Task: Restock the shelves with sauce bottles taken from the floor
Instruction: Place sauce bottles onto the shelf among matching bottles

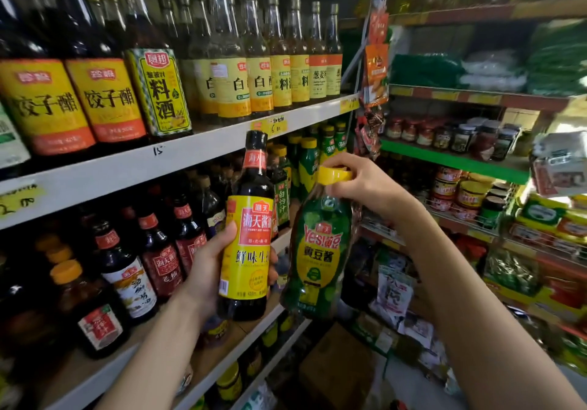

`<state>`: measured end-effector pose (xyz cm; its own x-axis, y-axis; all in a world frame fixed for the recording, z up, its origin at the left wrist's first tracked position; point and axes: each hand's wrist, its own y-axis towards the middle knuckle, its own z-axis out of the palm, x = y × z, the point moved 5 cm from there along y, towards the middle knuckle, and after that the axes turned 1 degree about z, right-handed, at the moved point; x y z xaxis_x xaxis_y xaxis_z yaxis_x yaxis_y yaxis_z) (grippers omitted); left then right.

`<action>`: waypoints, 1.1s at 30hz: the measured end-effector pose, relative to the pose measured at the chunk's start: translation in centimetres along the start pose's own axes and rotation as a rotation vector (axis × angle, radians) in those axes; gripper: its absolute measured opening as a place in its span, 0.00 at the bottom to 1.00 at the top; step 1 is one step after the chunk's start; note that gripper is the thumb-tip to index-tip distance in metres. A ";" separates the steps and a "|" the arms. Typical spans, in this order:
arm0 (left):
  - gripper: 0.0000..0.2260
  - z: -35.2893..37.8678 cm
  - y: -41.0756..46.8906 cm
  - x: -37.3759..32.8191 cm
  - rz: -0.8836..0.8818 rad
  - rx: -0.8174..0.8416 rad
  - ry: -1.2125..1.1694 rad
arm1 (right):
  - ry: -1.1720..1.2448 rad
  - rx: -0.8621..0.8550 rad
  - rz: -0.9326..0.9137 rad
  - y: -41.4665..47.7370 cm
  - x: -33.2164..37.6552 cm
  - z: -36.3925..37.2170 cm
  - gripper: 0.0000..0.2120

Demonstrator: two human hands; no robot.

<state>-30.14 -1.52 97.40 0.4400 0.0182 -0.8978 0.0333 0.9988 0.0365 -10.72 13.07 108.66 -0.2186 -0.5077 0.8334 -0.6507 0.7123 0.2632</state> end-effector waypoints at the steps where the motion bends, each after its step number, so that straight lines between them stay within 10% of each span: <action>1: 0.35 -0.1 -0.1 0.3 -0.005 -0.021 0.010 | -0.083 0.028 0.028 0.1 -0.4 0.0 0.23; 33: 0.33 -3.4 8.7 4.4 0.160 -0.677 0.245 | -0.155 0.426 0.080 29.3 -17.6 -0.4 0.27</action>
<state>-30.94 7.36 92.25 0.1776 0.0963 -0.9794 -0.6104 0.7914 -0.0329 -25.65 43.06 101.84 -0.3653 -0.5493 0.7516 -0.8612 0.5059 -0.0489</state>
